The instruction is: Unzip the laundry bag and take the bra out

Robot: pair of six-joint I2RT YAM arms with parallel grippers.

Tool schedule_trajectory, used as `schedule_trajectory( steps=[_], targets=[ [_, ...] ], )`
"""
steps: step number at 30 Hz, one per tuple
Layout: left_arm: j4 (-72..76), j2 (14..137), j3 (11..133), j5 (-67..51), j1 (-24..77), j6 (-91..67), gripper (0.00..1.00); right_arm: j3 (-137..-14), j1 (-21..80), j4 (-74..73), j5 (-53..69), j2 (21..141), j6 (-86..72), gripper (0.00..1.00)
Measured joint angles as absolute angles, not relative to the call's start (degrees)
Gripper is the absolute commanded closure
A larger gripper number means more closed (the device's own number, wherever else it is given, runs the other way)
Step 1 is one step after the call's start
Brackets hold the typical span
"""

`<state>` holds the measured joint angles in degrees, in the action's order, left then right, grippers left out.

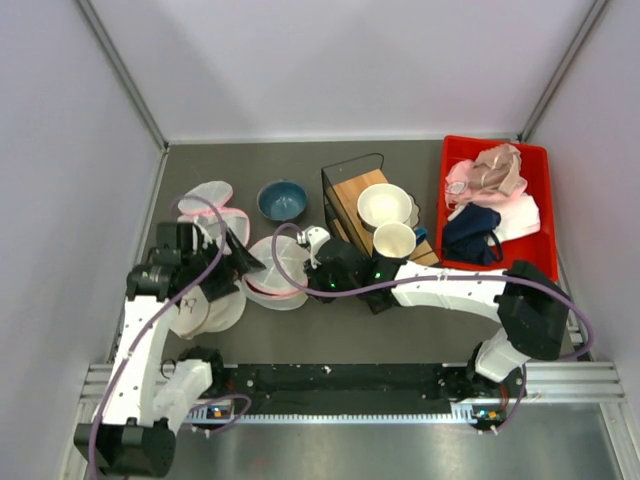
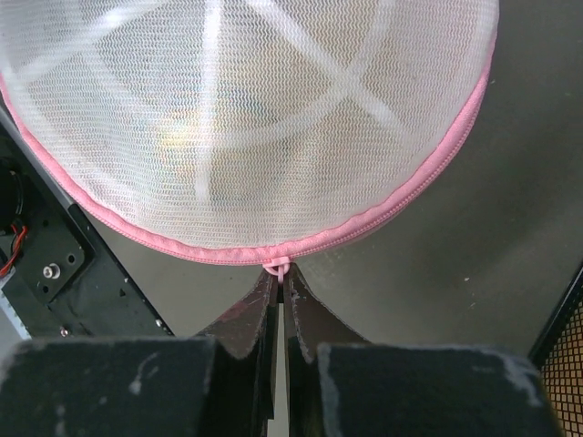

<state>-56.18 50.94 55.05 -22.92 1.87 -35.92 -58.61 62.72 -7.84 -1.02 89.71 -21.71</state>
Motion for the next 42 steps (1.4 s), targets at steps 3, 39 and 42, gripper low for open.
schedule_trajectory(
  steps=[3,39,42],
  targets=[
    [-52.9,46.2,44.7,-26.6,1.9,-40.6,0.01,-58.6,62.7,-8.0,-1.2,89.7,-21.8,1.00],
    [-50.9,82.0,62.1,-27.7,1.1,-35.4,1.00,-66.9,68.6,-15.5,-3.8,90.5,-17.4,1.00],
    [-52.9,82.6,63.9,-27.2,-0.1,-32.6,1.00,-66.6,66.8,-15.3,-3.1,90.6,-16.6,1.00]
  ],
)
